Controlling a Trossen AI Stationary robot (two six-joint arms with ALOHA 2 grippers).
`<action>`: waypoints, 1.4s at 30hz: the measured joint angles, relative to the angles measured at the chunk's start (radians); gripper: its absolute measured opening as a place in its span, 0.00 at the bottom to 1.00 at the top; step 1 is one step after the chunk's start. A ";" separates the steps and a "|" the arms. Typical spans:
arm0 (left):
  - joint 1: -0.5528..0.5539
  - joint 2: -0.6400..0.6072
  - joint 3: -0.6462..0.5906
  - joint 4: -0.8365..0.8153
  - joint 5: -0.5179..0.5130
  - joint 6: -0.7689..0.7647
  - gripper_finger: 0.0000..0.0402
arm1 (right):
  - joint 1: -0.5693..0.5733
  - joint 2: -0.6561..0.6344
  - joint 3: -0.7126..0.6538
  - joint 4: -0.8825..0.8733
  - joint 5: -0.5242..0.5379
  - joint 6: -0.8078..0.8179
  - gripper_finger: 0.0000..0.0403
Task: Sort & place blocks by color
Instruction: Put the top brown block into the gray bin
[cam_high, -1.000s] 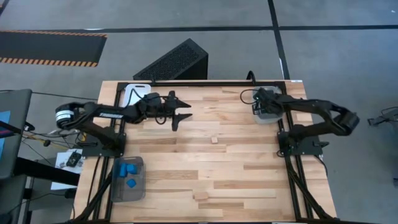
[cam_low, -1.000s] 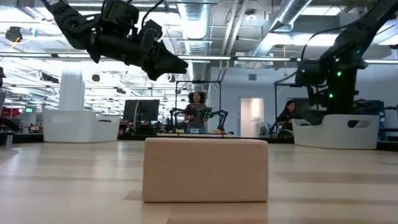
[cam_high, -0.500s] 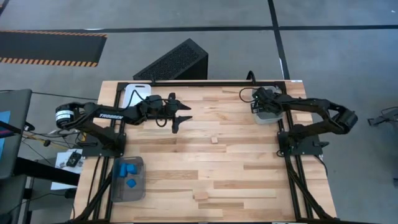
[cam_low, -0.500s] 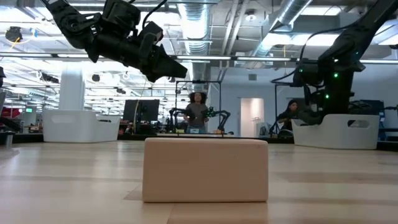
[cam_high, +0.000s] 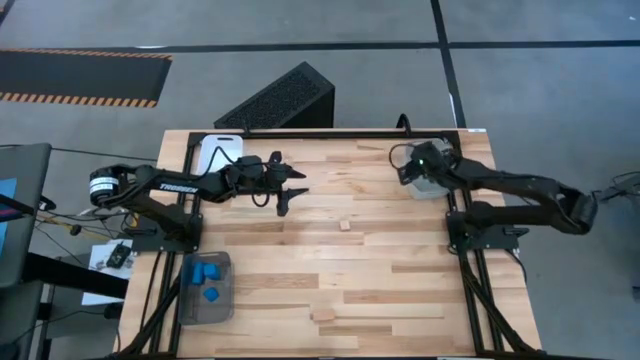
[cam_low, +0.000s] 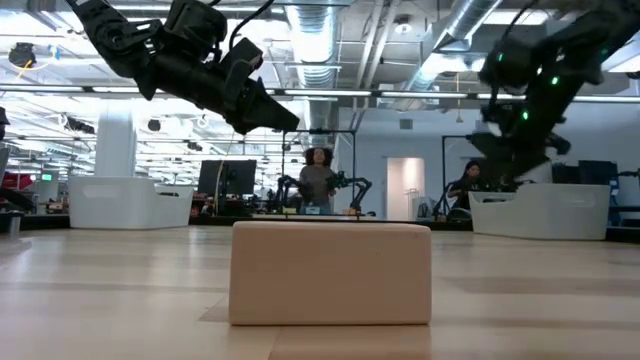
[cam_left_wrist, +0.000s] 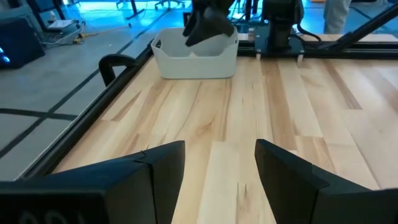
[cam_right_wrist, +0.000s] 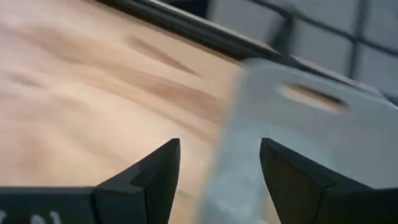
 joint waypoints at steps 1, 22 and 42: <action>-0.001 0.000 0.000 0.002 -0.001 0.003 0.47 | 0.038 -0.019 0.000 0.013 0.000 -0.009 0.60; -0.108 0.000 0.000 0.027 -0.027 0.038 0.47 | 0.682 0.300 0.000 0.616 -0.001 -0.002 0.59; -0.259 0.000 -0.001 0.007 -0.184 -0.035 0.47 | 0.751 0.550 0.021 0.836 -0.081 -0.058 0.60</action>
